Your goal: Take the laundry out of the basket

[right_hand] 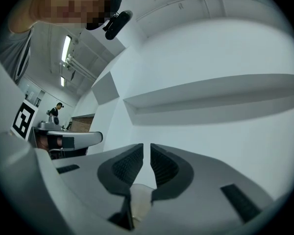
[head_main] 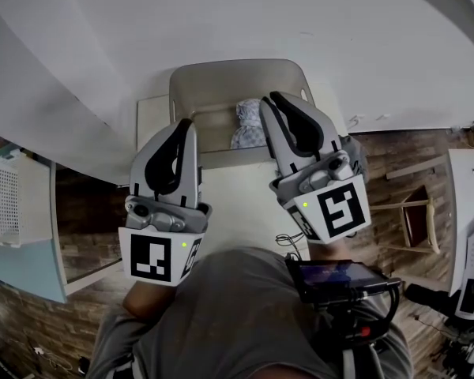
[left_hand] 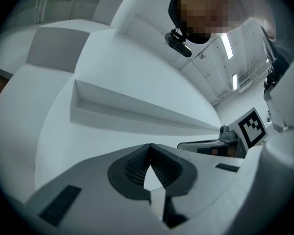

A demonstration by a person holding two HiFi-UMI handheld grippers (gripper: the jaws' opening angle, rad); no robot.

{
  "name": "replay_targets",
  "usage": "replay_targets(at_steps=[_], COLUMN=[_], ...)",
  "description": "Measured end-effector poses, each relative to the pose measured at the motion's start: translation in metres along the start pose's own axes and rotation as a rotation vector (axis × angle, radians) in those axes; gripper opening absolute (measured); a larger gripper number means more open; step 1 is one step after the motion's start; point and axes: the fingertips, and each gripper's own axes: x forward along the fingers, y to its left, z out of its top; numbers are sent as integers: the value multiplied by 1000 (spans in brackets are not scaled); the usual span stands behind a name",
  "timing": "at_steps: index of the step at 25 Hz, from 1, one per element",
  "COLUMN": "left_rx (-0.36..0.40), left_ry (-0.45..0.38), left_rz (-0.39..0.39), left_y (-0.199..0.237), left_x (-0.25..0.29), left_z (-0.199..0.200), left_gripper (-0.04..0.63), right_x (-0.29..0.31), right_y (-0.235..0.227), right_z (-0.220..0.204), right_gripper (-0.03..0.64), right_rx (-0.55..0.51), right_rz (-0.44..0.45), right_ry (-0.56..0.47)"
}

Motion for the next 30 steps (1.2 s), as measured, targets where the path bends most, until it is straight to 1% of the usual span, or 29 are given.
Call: replay_targets(at_steps=[6, 10, 14, 20, 25, 30], left_rx=[-4, 3, 4, 5, 12, 13], left_ry=[13, 17, 39, 64, 98, 151], left_rz=[-55, -80, -121, -151, -150, -151], left_y=[-10, -16, -22, -36, -36, -34], left_x=[28, 52, 74, 118, 133, 149], left_z=[-1, -10, -19, -44, -60, -82], left_gripper=[8, 8, 8, 8, 8, 8], right_x=[-18, -24, -32, -36, -34, -24], right_y=[-35, -62, -79, -110, -117, -130], right_z=[2, -7, -13, -37, -45, -55], right_gripper=[49, 54, 55, 55, 55, 55], right_rx=[-1, -16, -14, 11, 37, 63], right_rz=[-122, -169, -217, -232, -224, -219], right_ry=[8, 30, 51, 68, 74, 80])
